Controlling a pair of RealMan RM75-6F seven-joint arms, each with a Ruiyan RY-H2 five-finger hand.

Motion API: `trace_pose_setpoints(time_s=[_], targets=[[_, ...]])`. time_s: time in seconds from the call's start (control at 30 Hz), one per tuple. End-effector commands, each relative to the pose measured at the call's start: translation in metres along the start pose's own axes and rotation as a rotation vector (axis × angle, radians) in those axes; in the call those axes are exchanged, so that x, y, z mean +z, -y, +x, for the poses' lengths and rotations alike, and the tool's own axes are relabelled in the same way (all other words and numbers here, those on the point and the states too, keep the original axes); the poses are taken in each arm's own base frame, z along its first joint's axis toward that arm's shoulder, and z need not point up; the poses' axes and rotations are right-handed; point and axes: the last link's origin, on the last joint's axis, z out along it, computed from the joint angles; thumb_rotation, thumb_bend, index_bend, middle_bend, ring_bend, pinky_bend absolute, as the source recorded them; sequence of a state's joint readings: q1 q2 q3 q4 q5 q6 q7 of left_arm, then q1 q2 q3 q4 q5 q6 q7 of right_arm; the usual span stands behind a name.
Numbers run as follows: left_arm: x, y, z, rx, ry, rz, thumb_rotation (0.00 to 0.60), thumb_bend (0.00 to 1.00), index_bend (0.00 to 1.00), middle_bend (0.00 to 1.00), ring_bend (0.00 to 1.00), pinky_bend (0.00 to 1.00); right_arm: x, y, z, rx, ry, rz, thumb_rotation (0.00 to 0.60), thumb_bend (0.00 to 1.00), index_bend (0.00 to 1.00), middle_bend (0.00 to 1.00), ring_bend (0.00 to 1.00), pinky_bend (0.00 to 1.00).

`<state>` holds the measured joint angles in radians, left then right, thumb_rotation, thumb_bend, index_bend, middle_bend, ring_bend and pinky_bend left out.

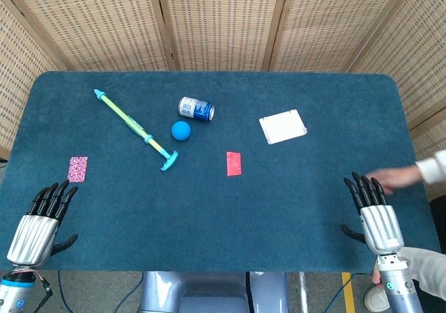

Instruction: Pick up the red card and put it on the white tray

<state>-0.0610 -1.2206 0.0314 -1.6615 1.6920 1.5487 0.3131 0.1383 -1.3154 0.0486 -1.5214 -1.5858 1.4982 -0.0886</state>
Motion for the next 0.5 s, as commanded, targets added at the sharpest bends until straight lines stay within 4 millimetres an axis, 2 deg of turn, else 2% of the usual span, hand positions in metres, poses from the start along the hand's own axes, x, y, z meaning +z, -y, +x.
trace_pose_setpoints(time_s=[0.03,0.5], targets=[[-0.0002,0.0,-0.0001,0.0,0.001,0.0,0.6,0.08,0.0,0.0,0.0,0.09,-0.0001,0.0,0.0,0.0,0.0,0.0,0.6,0.21,0.05,0.0,0.0,0.0],[0.0003,0.0002,0.0009,-0.004,-0.003,-0.001,0.6,0.08,0.0,0.0,0.0,0.09,-0.0003,-0.0002,0.001,0.005,-0.002,-0.002,0.6,0.21,0.05,0.0,0.0,0.0]])
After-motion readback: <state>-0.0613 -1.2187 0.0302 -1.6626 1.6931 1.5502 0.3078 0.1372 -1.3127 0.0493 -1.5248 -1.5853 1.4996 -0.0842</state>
